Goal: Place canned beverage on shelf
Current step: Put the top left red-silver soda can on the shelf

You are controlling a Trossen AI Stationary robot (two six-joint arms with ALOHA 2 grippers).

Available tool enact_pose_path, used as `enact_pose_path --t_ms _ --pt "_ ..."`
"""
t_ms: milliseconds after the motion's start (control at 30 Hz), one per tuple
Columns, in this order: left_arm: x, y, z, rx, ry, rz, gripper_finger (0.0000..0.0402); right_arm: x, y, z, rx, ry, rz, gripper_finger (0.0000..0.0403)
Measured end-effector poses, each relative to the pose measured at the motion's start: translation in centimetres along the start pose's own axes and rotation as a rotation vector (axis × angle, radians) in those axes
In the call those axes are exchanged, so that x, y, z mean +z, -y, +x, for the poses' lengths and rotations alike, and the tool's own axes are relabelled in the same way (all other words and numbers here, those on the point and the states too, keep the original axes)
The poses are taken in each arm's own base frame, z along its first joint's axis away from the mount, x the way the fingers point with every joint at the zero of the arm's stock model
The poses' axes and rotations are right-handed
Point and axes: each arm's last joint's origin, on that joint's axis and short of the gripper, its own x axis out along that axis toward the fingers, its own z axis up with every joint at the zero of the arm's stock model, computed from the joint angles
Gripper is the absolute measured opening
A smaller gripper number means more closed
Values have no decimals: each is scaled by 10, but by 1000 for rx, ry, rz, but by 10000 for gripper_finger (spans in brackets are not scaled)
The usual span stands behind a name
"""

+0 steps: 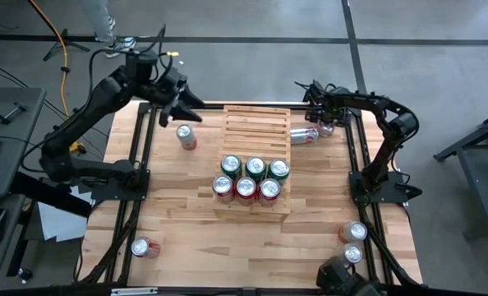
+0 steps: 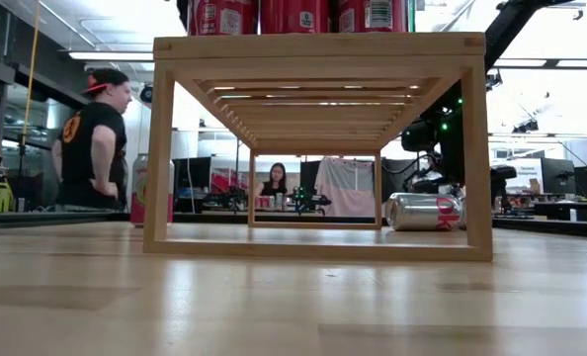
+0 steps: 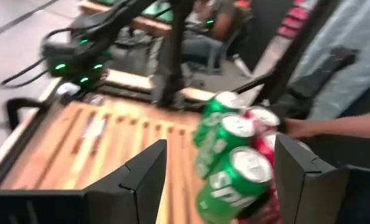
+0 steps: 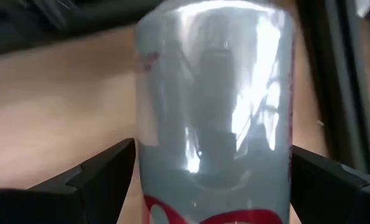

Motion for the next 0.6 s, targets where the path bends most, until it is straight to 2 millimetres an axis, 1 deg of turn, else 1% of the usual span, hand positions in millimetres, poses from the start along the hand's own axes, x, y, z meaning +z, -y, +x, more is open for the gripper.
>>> enact_pose_path --t_ms 133,300,400,500,567,600 --pt "-1 -11 -2 109 -4 -5 190 -4 -2 10 12 -9 94 355" --pt "-2 -21 -2 248 -18 -10 190 -9 -6 11 -19 19 76 353" --pt "-1 -23 -4 284 -13 2 190 -10 -6 10 -13 13 76 328" --pt "2 -25 -6 305 8 21 190 -12 -4 5 -7 4 17 282" --pt "4 -26 -7 316 28 40 190 -14 1 -3 -22 5 -15 283" --pt "5 -26 -8 320 39 44 190 -13 3 -11 -24 27 -22 283"
